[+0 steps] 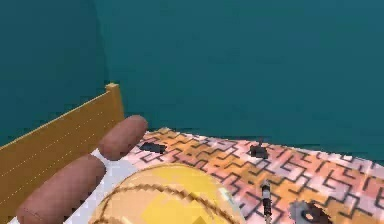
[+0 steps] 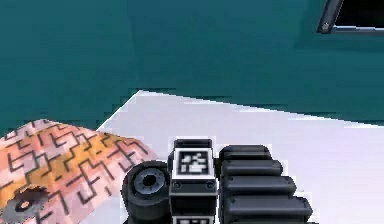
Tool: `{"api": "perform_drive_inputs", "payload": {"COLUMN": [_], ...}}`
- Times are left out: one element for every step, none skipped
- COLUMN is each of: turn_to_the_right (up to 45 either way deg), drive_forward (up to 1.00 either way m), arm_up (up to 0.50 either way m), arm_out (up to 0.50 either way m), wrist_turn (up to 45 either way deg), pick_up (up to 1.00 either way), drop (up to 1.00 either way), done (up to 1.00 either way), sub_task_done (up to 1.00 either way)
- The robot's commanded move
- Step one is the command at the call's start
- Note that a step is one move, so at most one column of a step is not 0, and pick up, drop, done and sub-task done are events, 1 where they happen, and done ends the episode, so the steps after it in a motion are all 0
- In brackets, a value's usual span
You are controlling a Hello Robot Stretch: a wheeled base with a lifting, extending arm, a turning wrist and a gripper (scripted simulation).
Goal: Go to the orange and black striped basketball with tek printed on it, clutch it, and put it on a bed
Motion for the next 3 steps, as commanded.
{"api": "perform_drive_inputs", "payload": {"turn_to_the_right": [-45.0, -6.0, 0.0], "drive_forward": [0.0, 0.0, 0.0], "arm_up": [0.0, 0.0, 0.0], "arm_out": [0.0, 0.0, 0.48], "wrist_turn": [0.0, 0.0, 0.0], "pick_up": [0.0, 0.0, 0.0], "drop": [0.0, 0.0, 0.0], "done": [0.0, 0.0, 0.0], "sub_task_done": [0.0, 0.0, 0.0]}}
